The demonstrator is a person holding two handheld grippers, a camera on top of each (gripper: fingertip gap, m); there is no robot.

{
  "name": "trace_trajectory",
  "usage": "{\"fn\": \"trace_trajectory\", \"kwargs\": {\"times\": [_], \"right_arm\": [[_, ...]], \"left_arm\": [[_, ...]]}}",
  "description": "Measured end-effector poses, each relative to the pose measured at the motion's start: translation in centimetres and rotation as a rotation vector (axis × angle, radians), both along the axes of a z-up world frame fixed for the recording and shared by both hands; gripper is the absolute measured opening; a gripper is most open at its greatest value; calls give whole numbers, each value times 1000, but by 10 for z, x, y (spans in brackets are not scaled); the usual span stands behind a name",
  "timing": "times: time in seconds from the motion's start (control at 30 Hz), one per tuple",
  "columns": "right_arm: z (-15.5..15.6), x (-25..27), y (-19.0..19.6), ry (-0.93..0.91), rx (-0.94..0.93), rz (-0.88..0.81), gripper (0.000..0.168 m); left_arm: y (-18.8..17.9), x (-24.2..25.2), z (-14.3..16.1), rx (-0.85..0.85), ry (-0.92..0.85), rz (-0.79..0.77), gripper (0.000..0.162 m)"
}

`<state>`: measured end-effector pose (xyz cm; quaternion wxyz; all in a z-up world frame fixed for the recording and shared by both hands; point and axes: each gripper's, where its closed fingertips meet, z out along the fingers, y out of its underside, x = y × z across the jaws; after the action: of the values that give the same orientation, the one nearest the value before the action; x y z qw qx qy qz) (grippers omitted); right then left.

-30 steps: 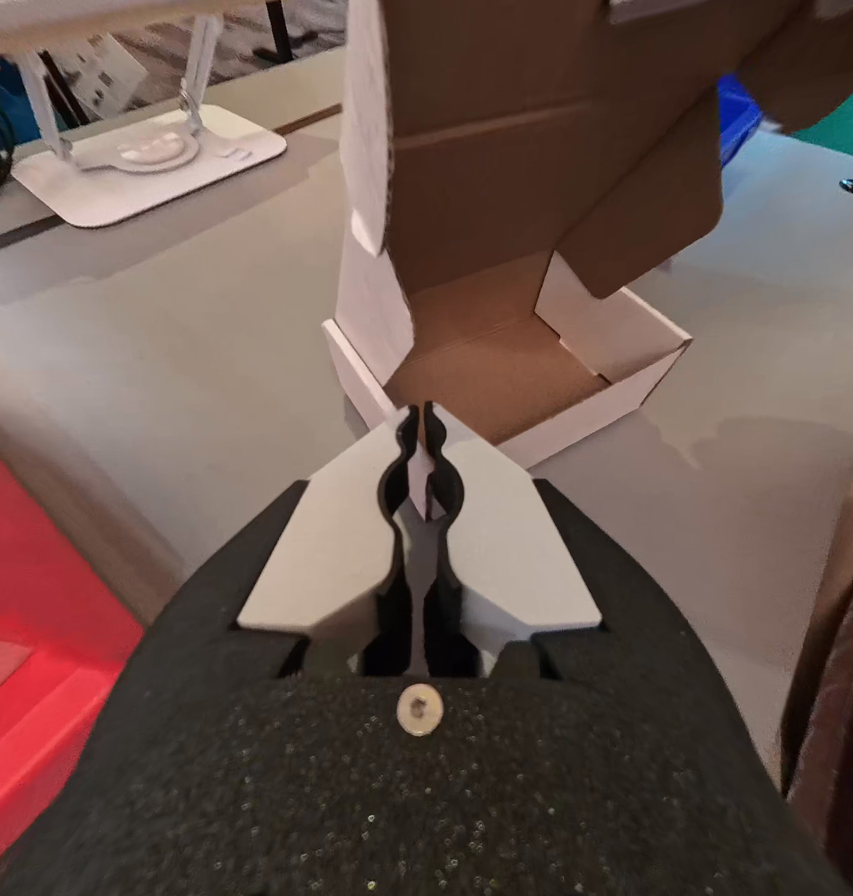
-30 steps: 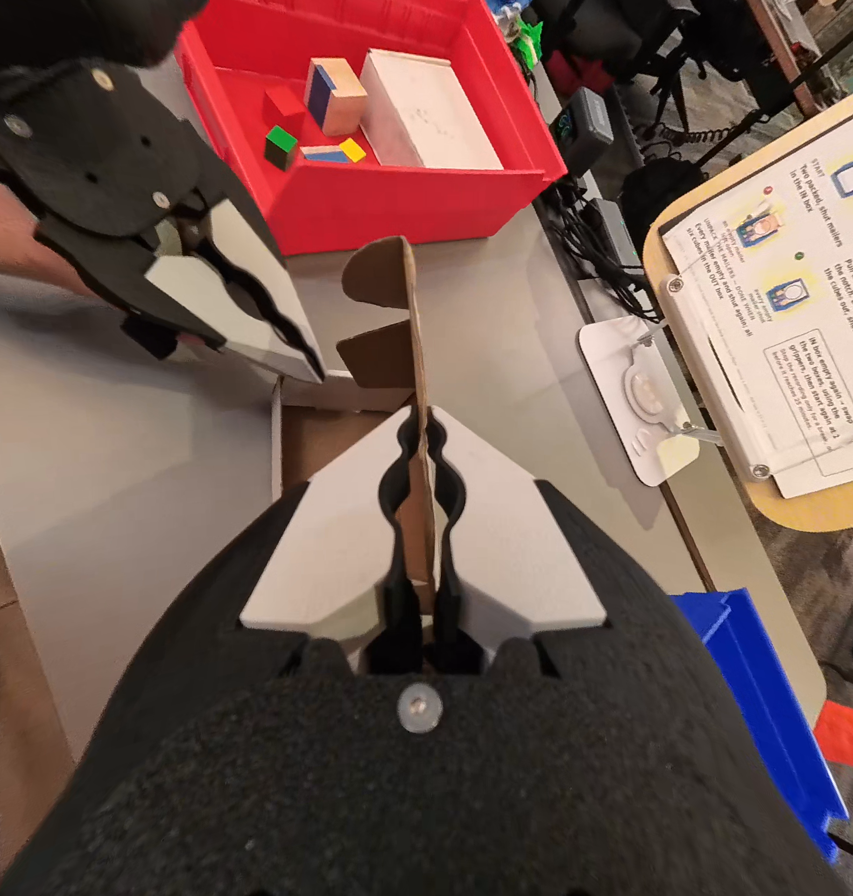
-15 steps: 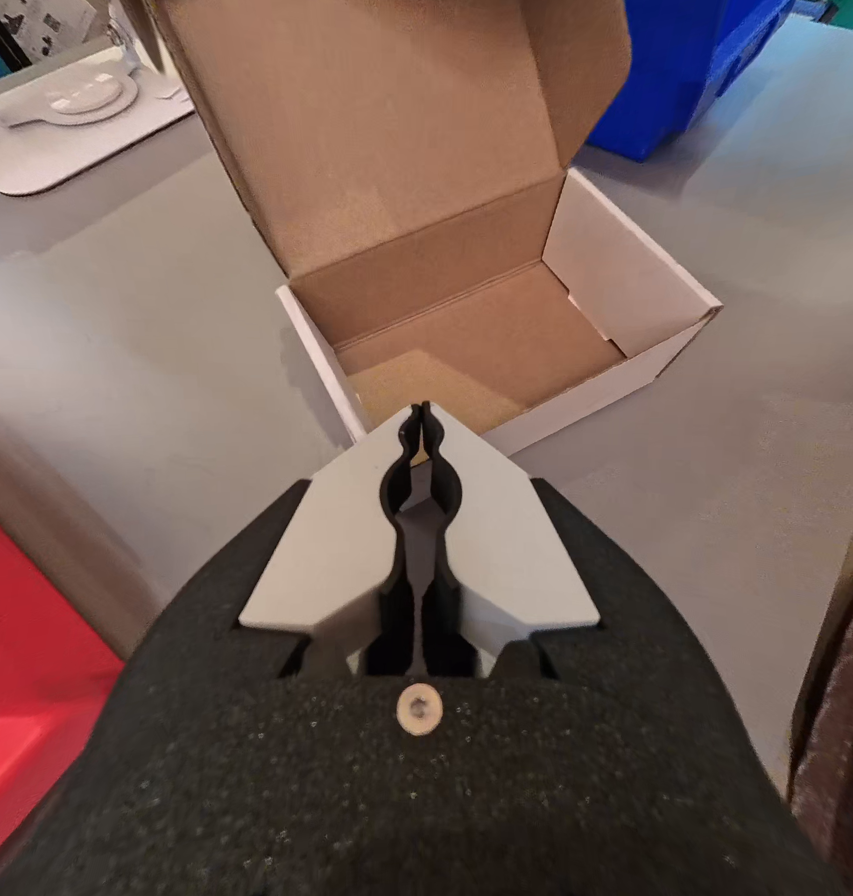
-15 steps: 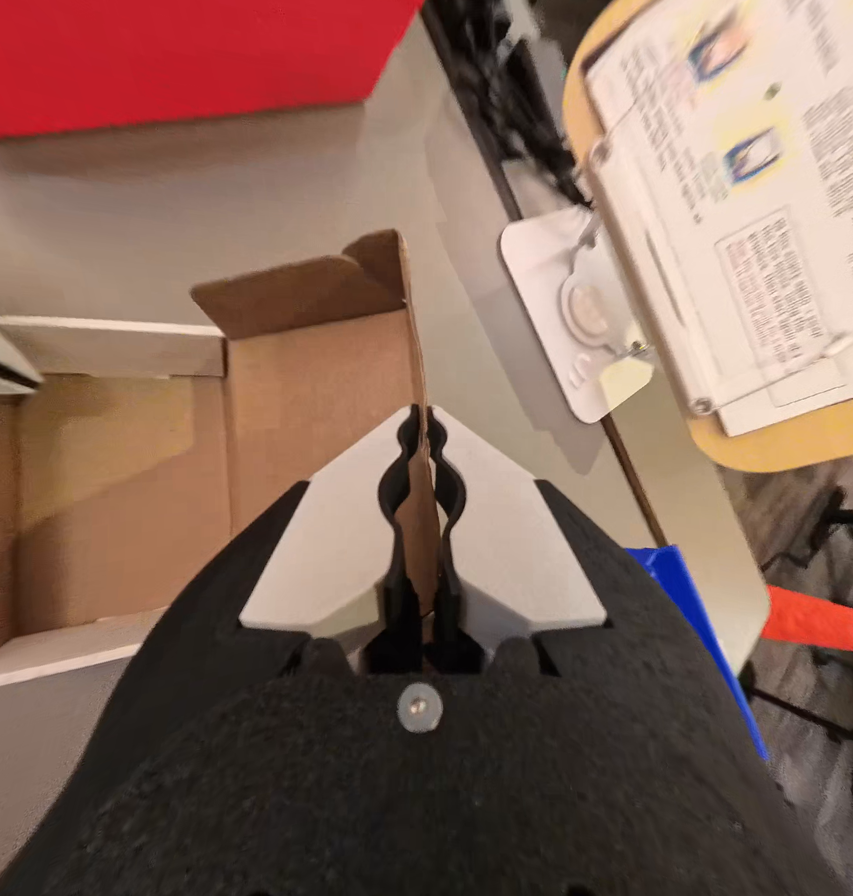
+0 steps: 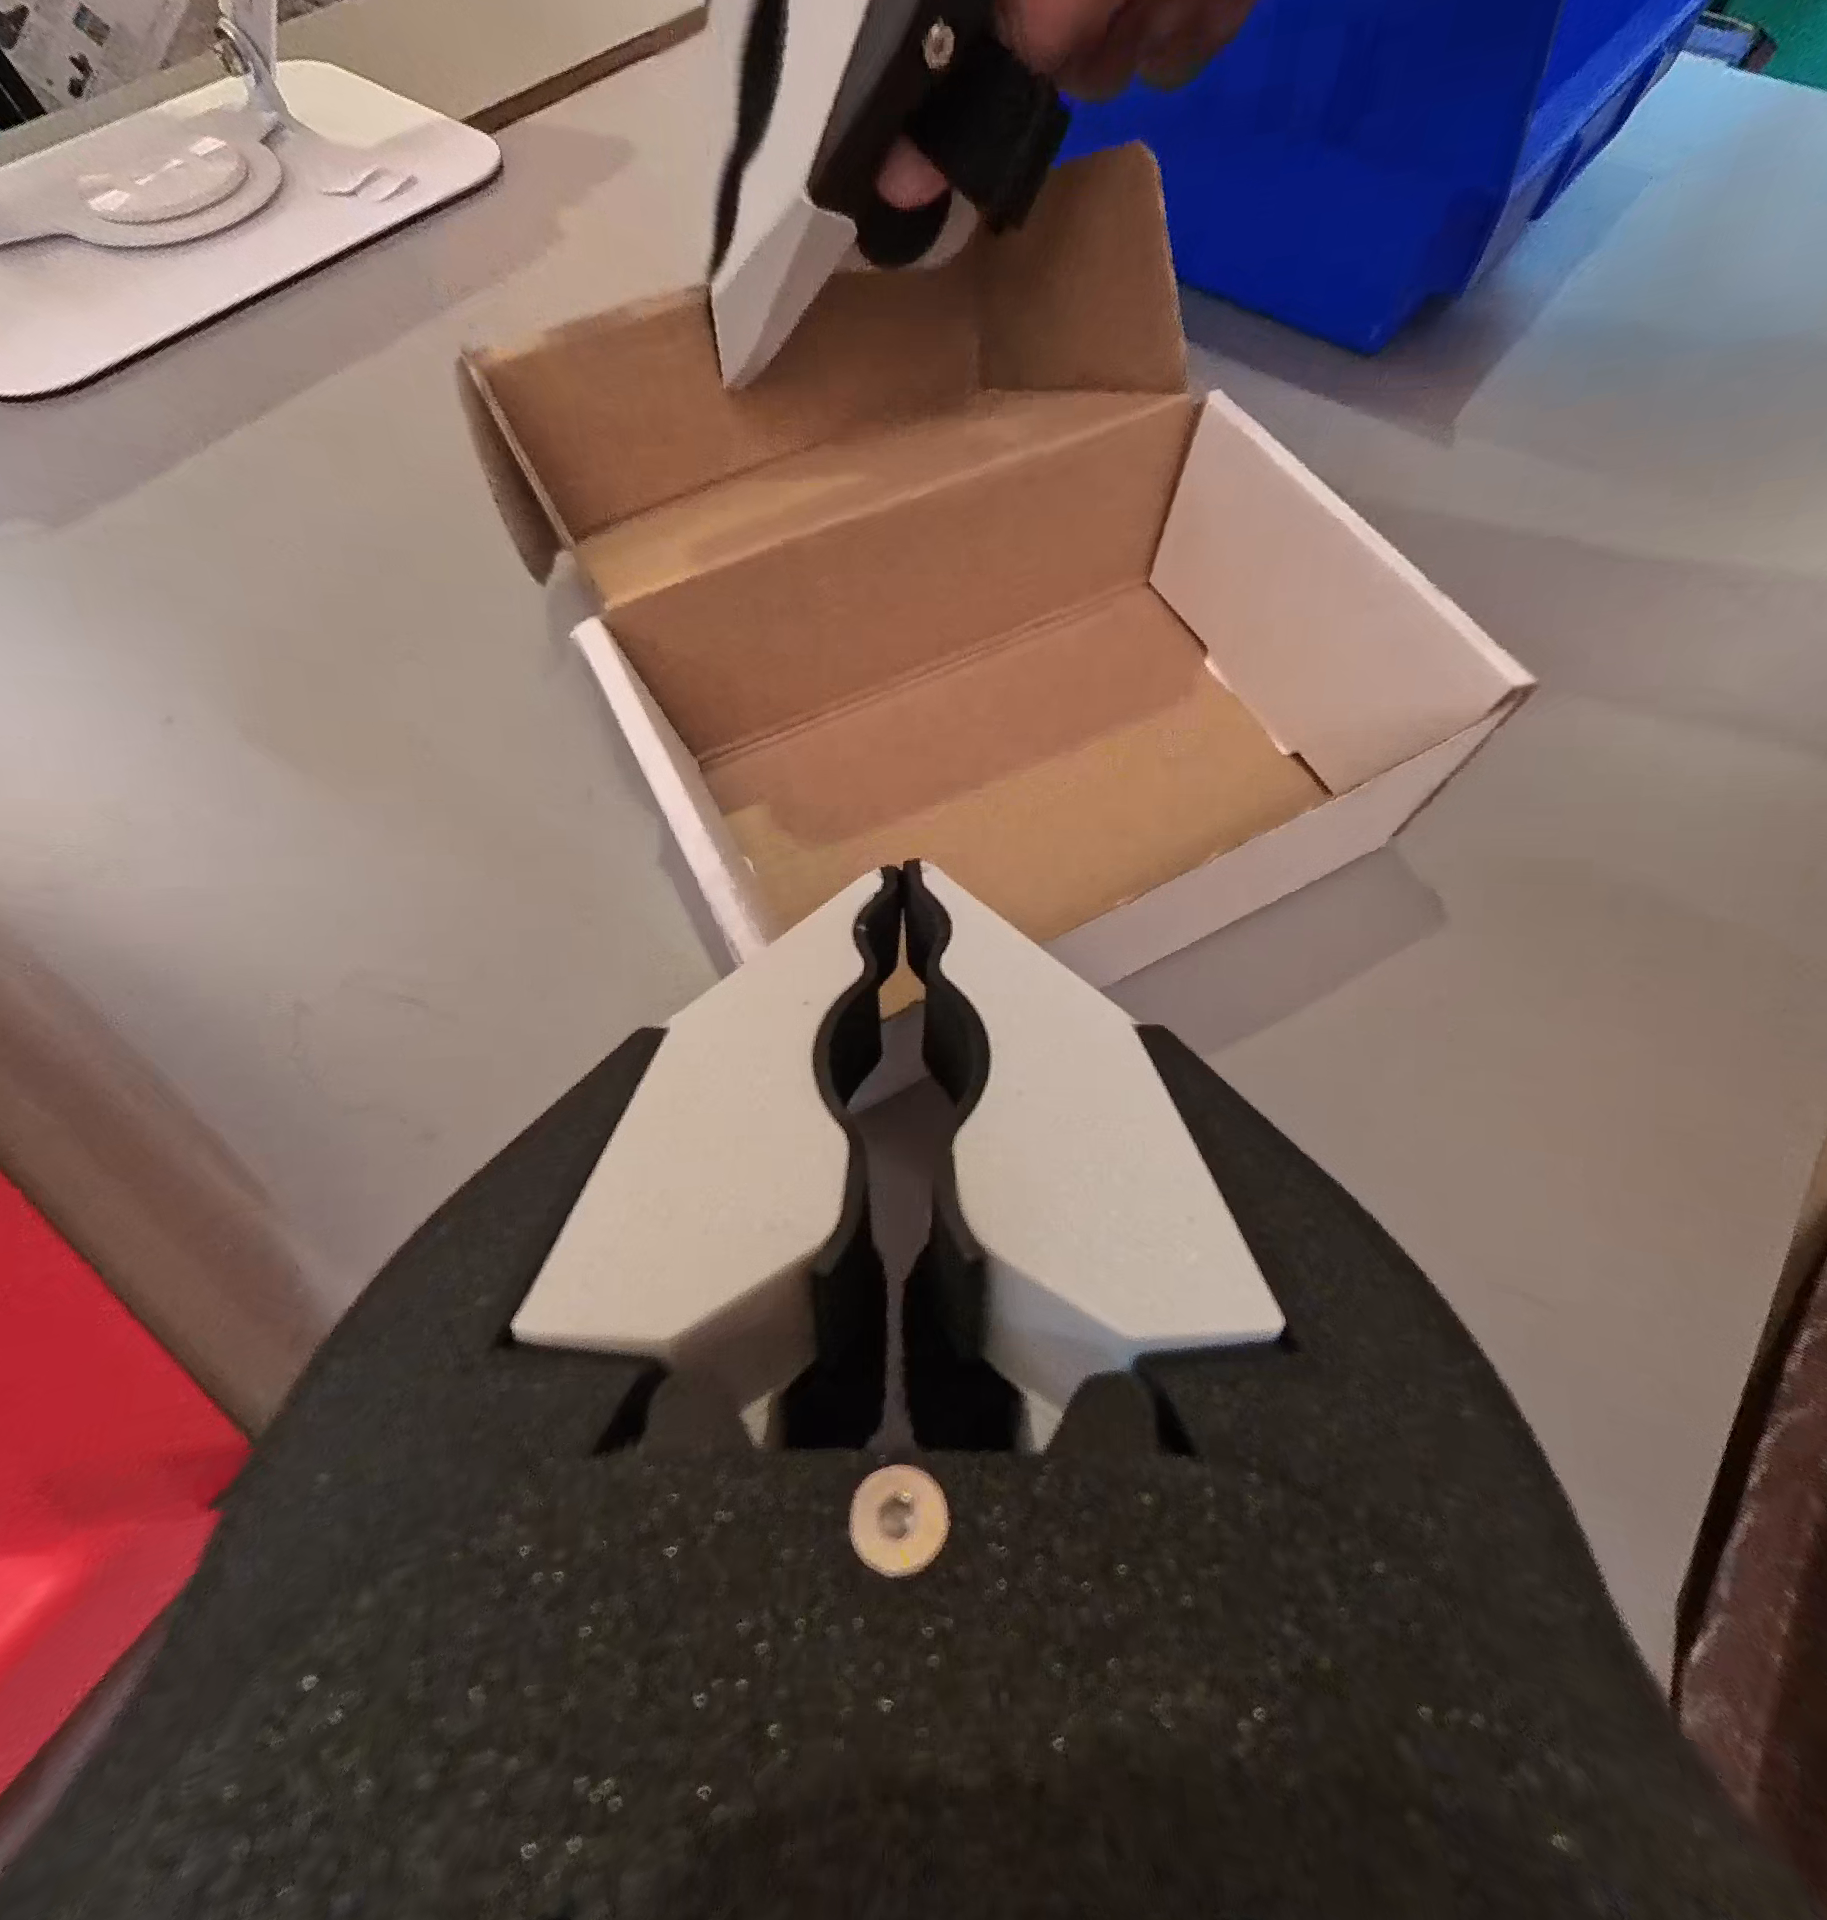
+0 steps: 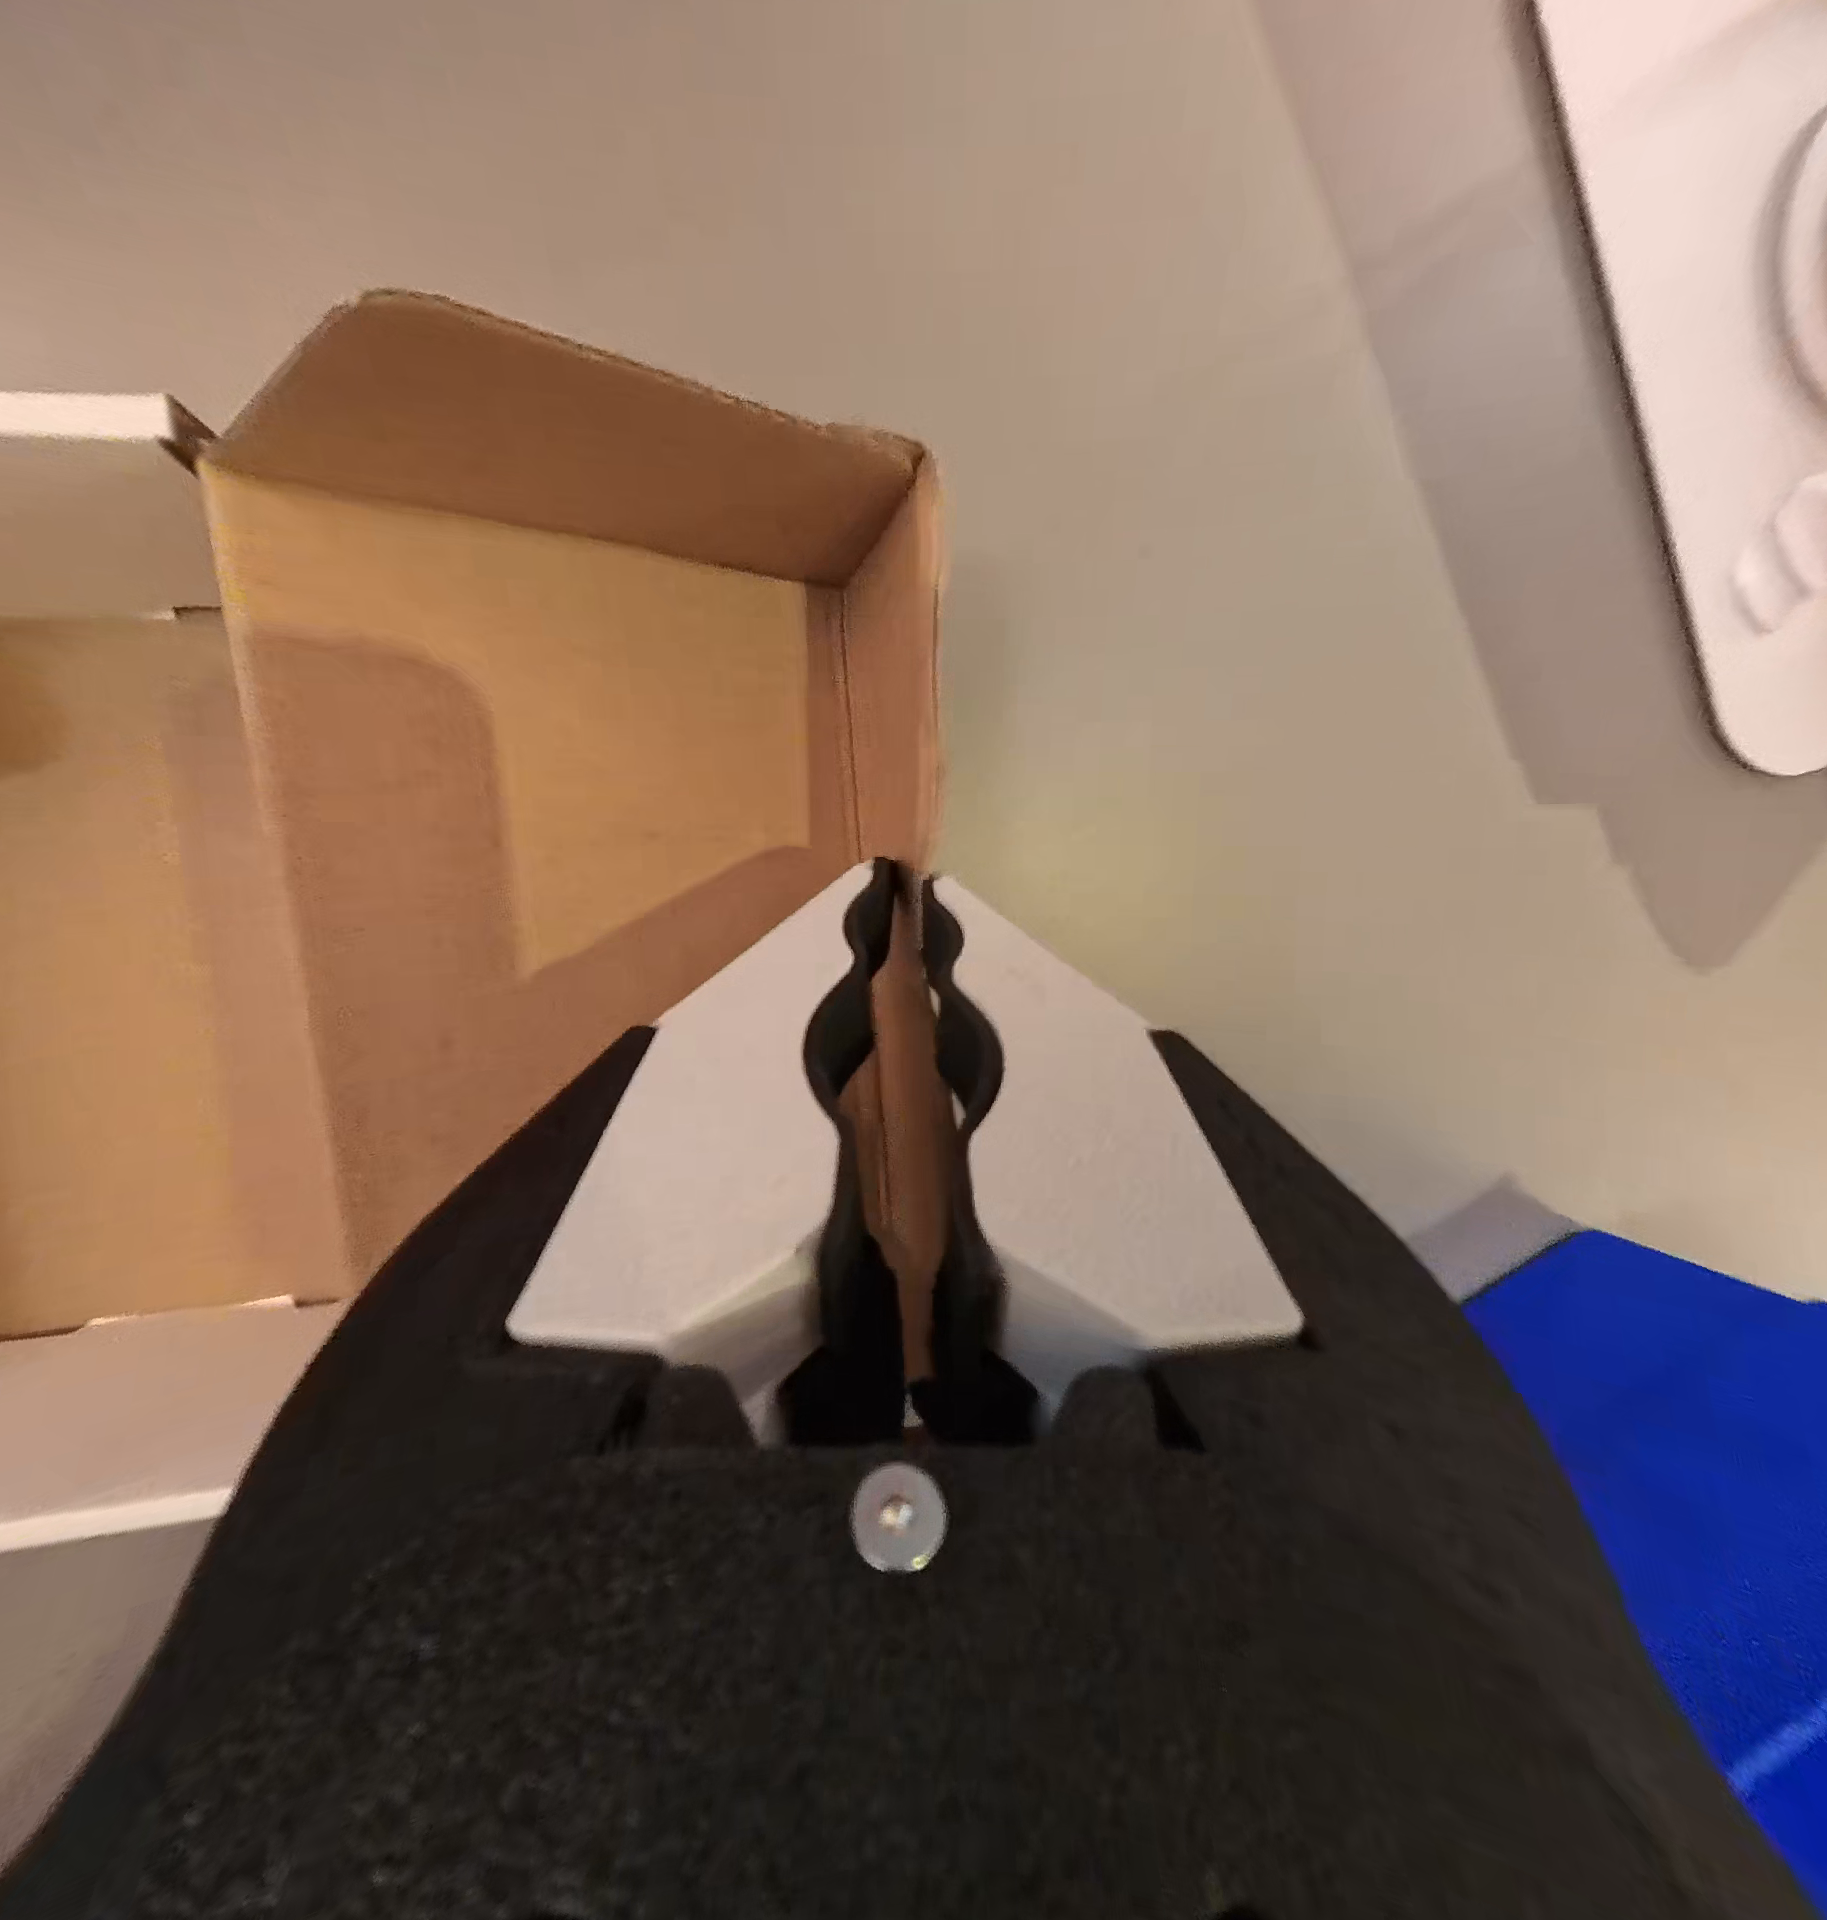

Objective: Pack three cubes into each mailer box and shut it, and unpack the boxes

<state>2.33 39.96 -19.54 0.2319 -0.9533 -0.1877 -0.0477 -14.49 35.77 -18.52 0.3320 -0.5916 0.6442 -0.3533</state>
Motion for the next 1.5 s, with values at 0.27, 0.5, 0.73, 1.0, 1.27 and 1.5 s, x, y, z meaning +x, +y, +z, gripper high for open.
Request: {"fn": "trace_trajectory", "kwargs": {"times": [0.27, 0.5, 0.73, 1.0, 1.27, 1.5], "right_arm": [[44, 10, 29, 2, 138, -23, 4], [93, 7, 34, -57, 233, -30, 60], [178, -46, -66, 407, 664, -93, 94], [32, -92, -120, 379, 443, -139, 117], [8, -93, -91, 259, 419, -116, 129], [2, -88, -69, 256, 422, -89, 123]], "left_arm": [[2, 6, 0, -8, 2, 37, 0], [17, 21, -1, -18, 22, 106, 0], [18, 18, -2, -17, 31, 110, 0], [20, 18, -4, -9, 43, 111, 0], [20, 20, -5, 2, 52, 107, 0], [26, 19, -2, 7, 40, 120, 0]]}}
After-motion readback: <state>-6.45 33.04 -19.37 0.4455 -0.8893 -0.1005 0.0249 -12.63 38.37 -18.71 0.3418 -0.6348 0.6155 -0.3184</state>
